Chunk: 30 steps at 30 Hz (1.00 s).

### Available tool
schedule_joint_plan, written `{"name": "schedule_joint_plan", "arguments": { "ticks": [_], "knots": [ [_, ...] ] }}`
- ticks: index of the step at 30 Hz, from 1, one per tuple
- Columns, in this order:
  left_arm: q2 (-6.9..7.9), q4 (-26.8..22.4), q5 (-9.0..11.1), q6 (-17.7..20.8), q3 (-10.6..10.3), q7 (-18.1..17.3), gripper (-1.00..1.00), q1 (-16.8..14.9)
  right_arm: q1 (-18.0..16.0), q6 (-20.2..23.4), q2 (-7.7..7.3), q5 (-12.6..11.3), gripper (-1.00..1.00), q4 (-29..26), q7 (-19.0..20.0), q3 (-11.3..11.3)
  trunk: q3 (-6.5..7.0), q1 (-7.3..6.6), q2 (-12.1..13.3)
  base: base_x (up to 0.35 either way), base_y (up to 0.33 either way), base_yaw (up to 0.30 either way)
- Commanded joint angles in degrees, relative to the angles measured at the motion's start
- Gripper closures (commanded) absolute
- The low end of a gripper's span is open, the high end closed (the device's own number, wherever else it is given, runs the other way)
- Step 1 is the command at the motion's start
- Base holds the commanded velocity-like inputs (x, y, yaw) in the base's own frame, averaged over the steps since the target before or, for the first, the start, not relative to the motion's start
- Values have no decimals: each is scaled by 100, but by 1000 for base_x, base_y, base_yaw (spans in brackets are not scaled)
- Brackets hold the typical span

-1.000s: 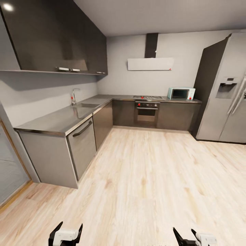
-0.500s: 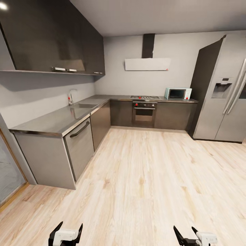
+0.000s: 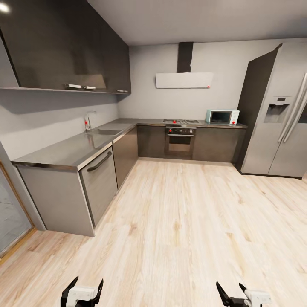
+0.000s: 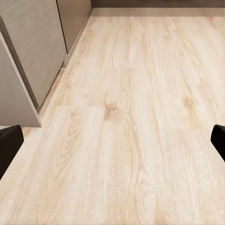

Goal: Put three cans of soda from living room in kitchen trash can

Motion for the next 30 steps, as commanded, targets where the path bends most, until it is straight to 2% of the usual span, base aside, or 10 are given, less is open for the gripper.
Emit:
{"name": "schedule_joint_plan", "arguments": {
  "ticks": [1, 17, 26, 29, 30],
  "knots": [
    [0, 0, 0, 0, 0, 0, -100, 0, -1, 4, -4, -6, -100, 1, -2, -2, 0, 0, 0, 0, 0, -71],
    [0, 2, 7, 0, 0, -1, -100, 0, -3, -3, -22, -24, -100, 3, 5, -3, 0, 0, 0, 0, 0, -215],
    [0, 6, -5, 3, 6, -3, -100, 0, -5, 34, 24, 14, -100, -53, -6, 7, 0, 0, 0, 0, 0, -58],
    [0, 9, -5, 6, 7, -2, -100, 0, 4, -4, 19, 69, -100, -72, 9, 39, 0, 0, 0, 0, 0, -7],
    [0, 13, -6, 7, 8, -5, -100, 0, 21, -73, -14, 235, -100, -78, 42, 39, 0, 0, 0, 0, 0, -3]
  ]
}}
